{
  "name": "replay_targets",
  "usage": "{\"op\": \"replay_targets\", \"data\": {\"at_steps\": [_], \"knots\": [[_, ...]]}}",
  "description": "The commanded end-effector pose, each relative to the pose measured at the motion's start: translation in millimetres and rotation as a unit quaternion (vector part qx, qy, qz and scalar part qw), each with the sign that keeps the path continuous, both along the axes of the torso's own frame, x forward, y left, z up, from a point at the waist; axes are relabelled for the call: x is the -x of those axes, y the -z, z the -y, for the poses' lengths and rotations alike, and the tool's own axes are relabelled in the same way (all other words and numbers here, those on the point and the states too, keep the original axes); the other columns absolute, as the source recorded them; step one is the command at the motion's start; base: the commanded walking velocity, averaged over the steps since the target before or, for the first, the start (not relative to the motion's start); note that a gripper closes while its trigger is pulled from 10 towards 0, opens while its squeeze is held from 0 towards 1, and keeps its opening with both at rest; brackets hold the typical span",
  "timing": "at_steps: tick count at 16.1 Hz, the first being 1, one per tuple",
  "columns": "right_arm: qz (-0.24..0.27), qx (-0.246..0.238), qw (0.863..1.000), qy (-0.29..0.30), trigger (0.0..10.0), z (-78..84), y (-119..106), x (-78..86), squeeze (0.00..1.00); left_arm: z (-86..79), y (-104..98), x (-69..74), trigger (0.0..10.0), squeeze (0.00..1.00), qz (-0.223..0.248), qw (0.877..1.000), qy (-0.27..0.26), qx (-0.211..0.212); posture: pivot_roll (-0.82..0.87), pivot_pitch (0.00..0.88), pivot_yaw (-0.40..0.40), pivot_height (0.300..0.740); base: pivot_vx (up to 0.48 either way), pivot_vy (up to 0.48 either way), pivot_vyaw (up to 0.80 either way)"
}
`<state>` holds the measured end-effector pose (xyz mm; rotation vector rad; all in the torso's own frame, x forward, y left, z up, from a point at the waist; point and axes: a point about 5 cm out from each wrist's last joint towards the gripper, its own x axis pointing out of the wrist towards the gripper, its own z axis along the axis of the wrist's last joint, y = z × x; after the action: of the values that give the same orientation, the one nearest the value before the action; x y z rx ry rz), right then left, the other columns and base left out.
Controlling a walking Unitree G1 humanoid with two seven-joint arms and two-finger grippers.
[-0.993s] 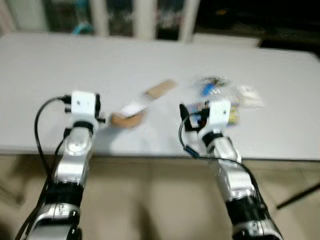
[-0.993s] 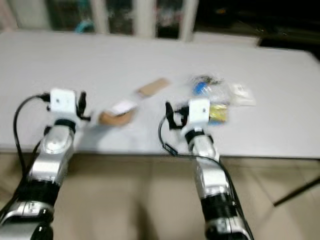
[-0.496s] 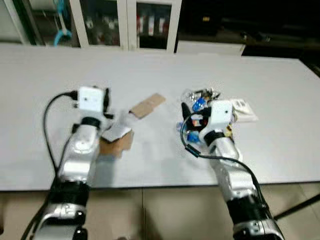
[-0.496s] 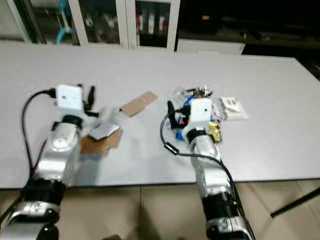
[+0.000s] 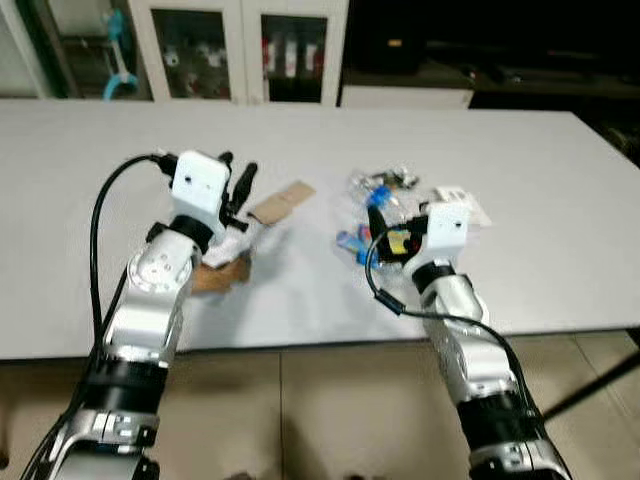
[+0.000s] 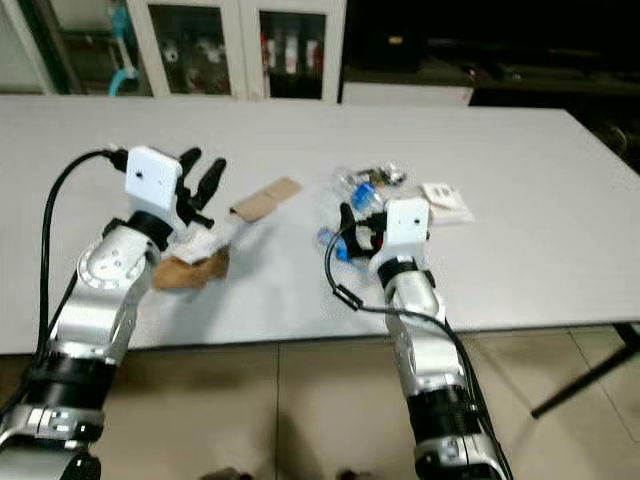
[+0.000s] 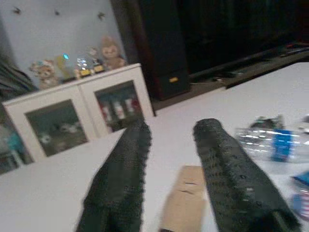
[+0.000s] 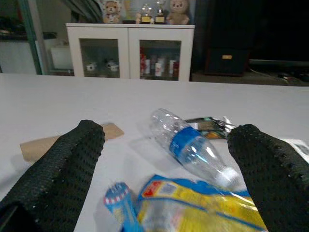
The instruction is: Picking trash to rubbish bin
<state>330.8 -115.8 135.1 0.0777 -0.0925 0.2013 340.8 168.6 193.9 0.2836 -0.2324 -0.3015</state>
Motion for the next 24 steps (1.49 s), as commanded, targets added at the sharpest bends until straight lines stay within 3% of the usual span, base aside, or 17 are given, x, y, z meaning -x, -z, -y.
{"op": "replay_targets", "data": {"at_steps": [1, 4, 24], "knots": [[-0.001, -0.005, 1.000, 0.006, 10.0, 4.1, 1, 1.1, 0.00, -4.2, -3, 1.8, 10.0, 1.00, -0.004, 1.000, 0.006, -0.007, -0.01, 0.049, -0.054, 0.740, 0.000, 0.000, 0.00], [-0.003, -0.004, 1.000, 0.005, 10.0, 4.1, 2, 2.0, 0.00, -11.6, -1, 3.0, 10.0, 1.00, -0.017, 1.000, -0.010, -0.011, -0.01, 0.051, -0.056, 0.740, 0.000, 0.000, 0.00], [-0.008, -0.006, 1.000, -0.001, 10.0, 3.0, 5, 3.5, 0.00, -13.1, 6, 1.7, 10.0, 1.00, -0.035, 0.999, -0.035, -0.016, -0.01, 0.054, -0.055, 0.740, 0.000, 0.000, 0.00]]}}
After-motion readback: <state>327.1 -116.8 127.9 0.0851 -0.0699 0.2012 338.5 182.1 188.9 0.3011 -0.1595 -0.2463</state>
